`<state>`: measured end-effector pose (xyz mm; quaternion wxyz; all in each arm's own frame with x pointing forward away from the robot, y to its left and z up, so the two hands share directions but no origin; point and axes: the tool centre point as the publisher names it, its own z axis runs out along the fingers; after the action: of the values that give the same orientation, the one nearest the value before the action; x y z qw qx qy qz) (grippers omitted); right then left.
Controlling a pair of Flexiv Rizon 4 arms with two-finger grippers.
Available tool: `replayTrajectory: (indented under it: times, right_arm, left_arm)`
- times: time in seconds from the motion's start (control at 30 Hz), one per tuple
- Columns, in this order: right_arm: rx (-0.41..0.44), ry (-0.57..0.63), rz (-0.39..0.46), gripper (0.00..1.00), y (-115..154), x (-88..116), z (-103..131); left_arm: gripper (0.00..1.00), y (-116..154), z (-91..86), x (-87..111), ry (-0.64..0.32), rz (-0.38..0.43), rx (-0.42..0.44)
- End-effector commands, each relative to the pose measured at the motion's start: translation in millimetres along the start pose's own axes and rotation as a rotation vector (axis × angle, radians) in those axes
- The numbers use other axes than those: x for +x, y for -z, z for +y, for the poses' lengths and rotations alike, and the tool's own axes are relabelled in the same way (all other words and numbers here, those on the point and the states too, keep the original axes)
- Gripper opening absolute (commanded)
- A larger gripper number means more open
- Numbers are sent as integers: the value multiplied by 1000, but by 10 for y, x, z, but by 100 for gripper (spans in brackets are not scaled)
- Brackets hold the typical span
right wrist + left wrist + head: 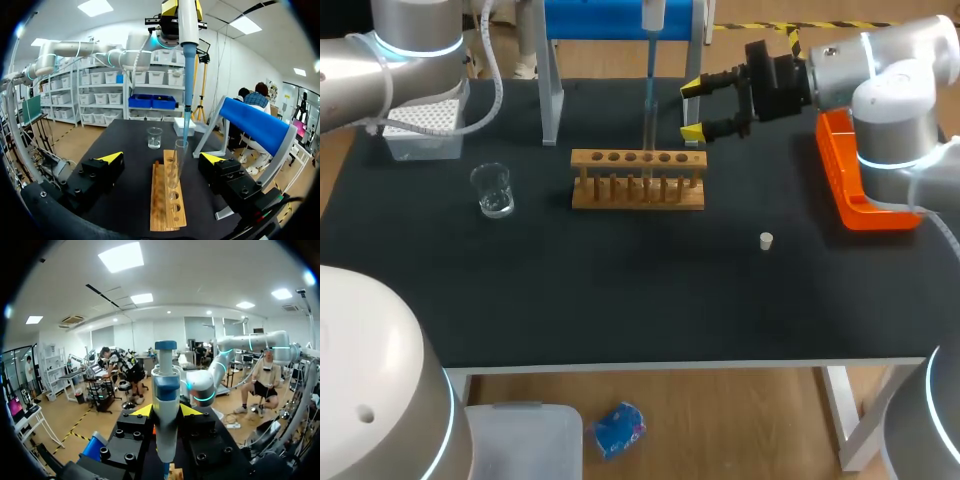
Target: Invert the test tube, pick up the pipette, mount the tip to pipette, aspirate from beaker and dispense into the tube, eject the tip, return the pipette, and cap with the stopper.
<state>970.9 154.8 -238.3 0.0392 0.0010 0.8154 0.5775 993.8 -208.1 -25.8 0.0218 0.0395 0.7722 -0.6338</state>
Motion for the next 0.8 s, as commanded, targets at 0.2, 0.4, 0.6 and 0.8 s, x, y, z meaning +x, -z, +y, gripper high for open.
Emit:
replayTrajectory:
  times: [0.2, 0.4, 0.6, 0.8]
  right_arm:
    - [0, 0, 1, 100, -1, -1, -4]
    - [0, 0, 1, 100, -1, -1, -4]
    - [0, 0, 1, 100, -1, -1, -4]
    - [0, 0, 1, 100, -1, -1, -4]
  left_arm:
    - [0, 5, -105, 22, 0, 2, -21]
    - [0, -9, -159, 25, -7, 0, -23]
    - [0, -20, -216, 29, -14, 0, -21]
    - [0, 41, -349, 57, 8, -22, -21]
